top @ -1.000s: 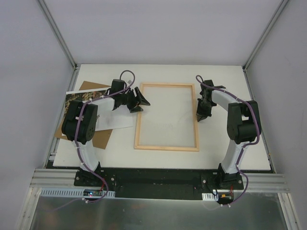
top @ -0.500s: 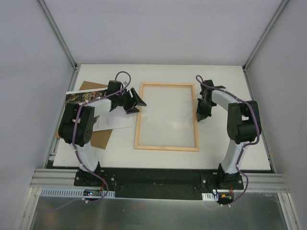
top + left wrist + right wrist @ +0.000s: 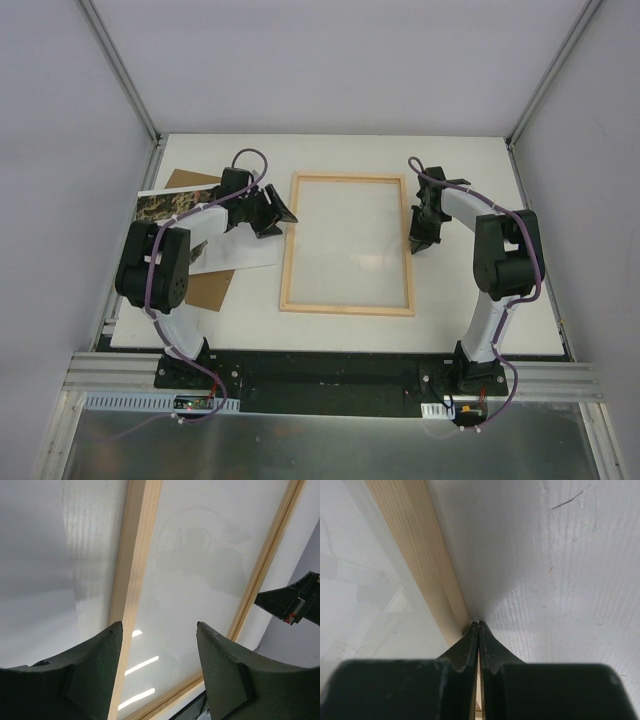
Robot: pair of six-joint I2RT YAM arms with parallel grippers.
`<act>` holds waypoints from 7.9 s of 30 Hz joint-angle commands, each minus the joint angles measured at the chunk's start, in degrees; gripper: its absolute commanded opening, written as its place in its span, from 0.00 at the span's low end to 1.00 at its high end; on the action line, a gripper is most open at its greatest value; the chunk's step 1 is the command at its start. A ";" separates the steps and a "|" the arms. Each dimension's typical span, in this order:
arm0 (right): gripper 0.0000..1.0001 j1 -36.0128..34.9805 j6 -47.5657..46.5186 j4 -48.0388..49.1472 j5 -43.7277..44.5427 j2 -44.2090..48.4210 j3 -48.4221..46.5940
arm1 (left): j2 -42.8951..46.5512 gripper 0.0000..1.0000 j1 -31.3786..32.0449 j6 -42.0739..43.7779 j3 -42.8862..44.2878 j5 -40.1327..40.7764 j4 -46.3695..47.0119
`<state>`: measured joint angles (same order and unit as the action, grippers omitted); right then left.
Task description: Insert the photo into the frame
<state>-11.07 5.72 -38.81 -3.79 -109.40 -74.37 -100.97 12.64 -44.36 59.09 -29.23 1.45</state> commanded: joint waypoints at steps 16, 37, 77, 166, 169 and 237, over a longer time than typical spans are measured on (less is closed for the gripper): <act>0.17 2.19 2.72 2.95 5.20 11.84 2.30 | -2.30 0.25 4.85 6.74 8.76 17.45 -13.84; 0.18 2.90 2.02 0.66 4.32 20.37 1.86 | -10.04 0.00 8.97 7.80 15.26 22.64 -18.33; 0.22 1.85 1.31 -1.36 2.56 24.68 4.15 | -13.57 0.20 19.35 6.03 28.28 20.61 -19.55; 0.62 -34.72 31.28 44.43 -16.51 -23.84 -17.83 | 2.44 0.87 -19.50 -1.35 0.32 30.47 -27.12; 0.62 -34.72 32.25 45.57 -17.39 -24.01 -17.92 | 2.09 0.87 -19.41 -1.17 0.59 29.85 -27.20; 0.01 -22.07 32.78 8.33 -25.04 11.84 -31.44 | 44.73 0.74 22.41 51.65 9.46 33.88 -17.89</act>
<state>-34.13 39.77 -20.91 -28.58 -100.99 -100.66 -54.08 30.46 -1.37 66.48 2.02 -19.31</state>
